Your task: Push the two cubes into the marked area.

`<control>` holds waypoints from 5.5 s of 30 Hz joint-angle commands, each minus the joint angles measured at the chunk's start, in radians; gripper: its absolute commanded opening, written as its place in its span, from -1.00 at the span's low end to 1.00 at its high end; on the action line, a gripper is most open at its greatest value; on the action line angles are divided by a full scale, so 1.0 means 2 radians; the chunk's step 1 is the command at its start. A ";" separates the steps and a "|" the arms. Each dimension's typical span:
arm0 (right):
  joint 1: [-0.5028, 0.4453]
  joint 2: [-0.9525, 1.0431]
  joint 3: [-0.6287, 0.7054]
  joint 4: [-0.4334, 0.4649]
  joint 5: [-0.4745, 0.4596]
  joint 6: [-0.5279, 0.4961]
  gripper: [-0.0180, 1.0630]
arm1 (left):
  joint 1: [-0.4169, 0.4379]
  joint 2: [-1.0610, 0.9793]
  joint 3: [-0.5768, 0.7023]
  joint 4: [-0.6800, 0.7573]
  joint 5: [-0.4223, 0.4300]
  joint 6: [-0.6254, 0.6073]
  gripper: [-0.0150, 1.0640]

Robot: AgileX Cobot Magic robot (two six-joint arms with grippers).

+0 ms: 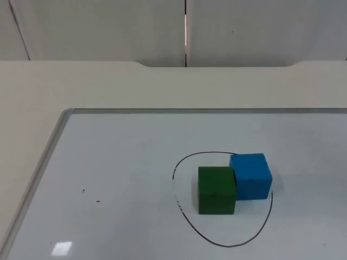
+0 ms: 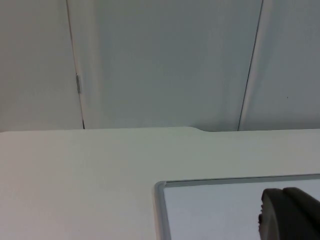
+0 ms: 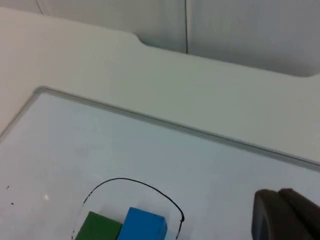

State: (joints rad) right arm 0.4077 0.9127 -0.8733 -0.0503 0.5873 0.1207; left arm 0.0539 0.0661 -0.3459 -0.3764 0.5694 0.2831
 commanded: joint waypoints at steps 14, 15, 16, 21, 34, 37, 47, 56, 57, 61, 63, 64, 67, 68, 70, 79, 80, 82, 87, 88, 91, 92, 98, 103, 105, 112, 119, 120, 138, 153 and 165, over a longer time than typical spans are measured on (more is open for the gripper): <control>-0.002 -0.198 0.069 -0.002 0.060 -0.044 -0.97 | 0.001 -0.007 -0.014 -0.002 0.017 0.000 -0.98; -0.002 -0.209 0.076 -0.002 0.062 -0.044 -0.97 | 0.001 -0.009 -0.024 0.007 0.031 0.000 -0.98; -0.002 -0.221 0.083 -0.002 0.065 -0.044 -0.97 | 0.001 -0.008 -0.038 0.017 0.055 0.000 -0.98; -0.002 -0.266 0.101 0.004 0.073 -0.044 -0.97 | 0.001 -0.008 -0.081 0.048 0.156 0.000 -0.98; -0.001 -0.389 0.149 0.032 0.110 -0.054 -0.97 | 0.001 -0.033 -0.092 0.116 0.259 -0.039 -0.98; -0.001 -0.417 0.149 0.038 0.137 -0.056 -0.97 | 0.001 -0.033 -0.089 0.121 0.282 -0.041 -0.98; 0.000 -0.456 0.169 0.057 0.179 -0.074 -0.97 | 0.001 -0.033 -0.076 0.107 0.255 -0.061 -0.98; 0.000 -0.456 0.168 0.081 0.201 -0.090 -0.97 | 0.001 -0.033 -0.076 0.108 0.255 -0.061 -0.98; 0.000 -0.456 0.167 0.081 0.217 -0.090 -0.97 | 0.001 -0.033 -0.076 0.108 0.255 -0.061 -0.98; 0.000 -0.456 0.173 0.065 0.239 -0.085 -0.97 | 0.001 -0.033 -0.076 0.108 0.255 -0.061 -0.98; -0.001 -0.456 0.174 0.063 0.240 -0.080 -0.97 | 0.001 -0.033 -0.076 0.113 0.255 -0.061 -0.98; -0.001 -0.456 0.174 0.063 0.240 -0.080 -0.97 | 0.001 -0.033 -0.076 0.113 0.255 -0.061 -0.98; -0.001 -0.456 0.180 0.047 0.246 -0.064 -0.97 | 0.001 -0.033 -0.076 0.122 0.255 -0.061 -0.98; -0.001 -0.456 0.180 0.049 0.246 -0.066 -0.97 | 0.001 -0.033 -0.076 0.122 0.255 -0.061 -0.98; -0.001 -0.456 0.180 0.053 0.246 -0.070 -0.97 | 0.001 -0.033 -0.076 0.122 0.255 -0.061 -0.98; -0.001 -0.456 0.180 0.049 0.246 -0.069 -0.97 | 0.001 -0.033 -0.076 0.122 0.255 -0.056 -0.98; -0.001 -0.456 0.180 0.049 0.246 -0.069 -0.97 | 0.001 -0.033 -0.076 0.122 0.255 -0.056 -0.98; -0.001 -0.456 0.180 0.048 0.246 -0.069 -0.97 | 0.001 -0.033 -0.076 0.122 0.255 -0.056 -0.98; -0.001 -0.456 0.180 0.048 0.246 -0.069 -0.97 | 0.001 -0.033 -0.076 0.125 0.255 -0.058 -0.97; -0.001 -0.456 0.179 0.048 0.244 -0.069 -0.97 | 0.001 -0.033 -0.076 0.125 0.255 -0.058 -0.95; -0.001 -0.456 0.179 0.048 0.244 -0.069 -0.97 | 0.001 -0.033 -0.076 0.125 0.255 -0.059 -0.85; -0.001 -0.456 0.179 0.052 0.244 -0.069 -0.97 | 0.001 -0.033 -0.076 0.132 0.255 -0.067 -0.69; -0.001 -0.456 0.179 0.052 0.244 -0.069 -0.97 | 0.001 -0.033 -0.076 0.166 0.253 -0.111 0.10; -0.001 -0.456 0.179 0.052 0.244 -0.069 -0.95 | 0.001 -0.033 -0.075 0.170 0.253 -0.116 0.53; -0.001 -0.456 0.179 0.051 0.244 -0.074 -0.86 | 0.001 -0.033 -0.075 0.170 0.253 -0.116 0.62; -0.001 -0.456 0.179 0.051 0.244 -0.081 -0.01 | 0.001 -0.033 -0.075 0.171 0.253 -0.116 0.68; -0.001 -0.456 0.179 0.052 0.245 -0.081 0.83 | 0.001 -0.033 -0.075 0.171 0.253 -0.116 0.68; -0.001 -0.456 0.179 0.053 0.244 -0.081 0.87 | 0.001 -0.033 -0.075 0.171 0.253 -0.116 0.68; -0.001 -0.456 0.179 0.053 0.246 -0.105 0.98 | 0.001 -0.033 -0.075 0.171 0.253 -0.116 0.98; -0.001 -0.456 0.179 0.053 0.246 -0.105 0.98 | 0.001 -0.033 -0.075 0.171 0.253 -0.116 0.98; -0.001 -0.456 0.179 0.054 0.246 -0.105 0.98 | 0.001 -0.033 -0.075 0.171 0.253 -0.116 0.97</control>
State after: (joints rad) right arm 0.4077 0.0039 -0.5227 0.0560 1.0774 -0.0826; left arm 0.0539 0.0043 -0.5014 -0.0379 1.0869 0.0597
